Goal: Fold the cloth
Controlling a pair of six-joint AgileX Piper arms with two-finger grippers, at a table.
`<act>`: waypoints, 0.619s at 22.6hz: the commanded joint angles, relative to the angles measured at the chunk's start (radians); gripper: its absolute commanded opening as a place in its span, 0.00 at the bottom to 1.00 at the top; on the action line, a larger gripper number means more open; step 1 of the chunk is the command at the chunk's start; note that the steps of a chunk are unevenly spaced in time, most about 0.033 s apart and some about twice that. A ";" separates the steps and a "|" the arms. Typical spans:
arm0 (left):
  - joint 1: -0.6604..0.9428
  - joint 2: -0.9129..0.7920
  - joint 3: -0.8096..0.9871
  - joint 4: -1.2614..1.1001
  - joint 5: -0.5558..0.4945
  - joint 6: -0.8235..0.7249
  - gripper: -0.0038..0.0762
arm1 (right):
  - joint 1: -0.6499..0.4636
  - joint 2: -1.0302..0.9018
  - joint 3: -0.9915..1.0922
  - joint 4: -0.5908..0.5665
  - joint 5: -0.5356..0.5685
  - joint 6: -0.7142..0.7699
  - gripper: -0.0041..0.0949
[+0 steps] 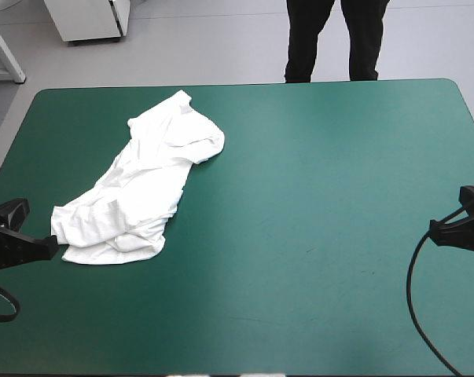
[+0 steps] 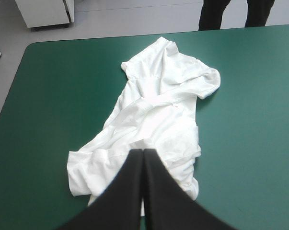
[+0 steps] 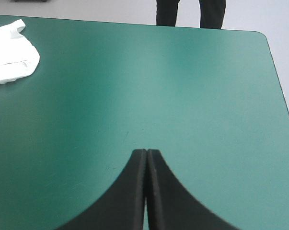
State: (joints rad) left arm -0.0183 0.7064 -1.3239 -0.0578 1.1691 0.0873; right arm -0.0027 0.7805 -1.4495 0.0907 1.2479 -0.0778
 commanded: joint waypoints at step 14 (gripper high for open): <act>-0.001 0.106 -0.053 -0.046 -0.133 0.113 0.18 | 0.000 0.007 -0.027 0.010 -0.018 -0.008 0.02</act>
State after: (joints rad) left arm -0.0183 0.7587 -1.3379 -0.0611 1.1232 0.1282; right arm -0.0027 0.7805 -1.4495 0.0960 1.2497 -0.0778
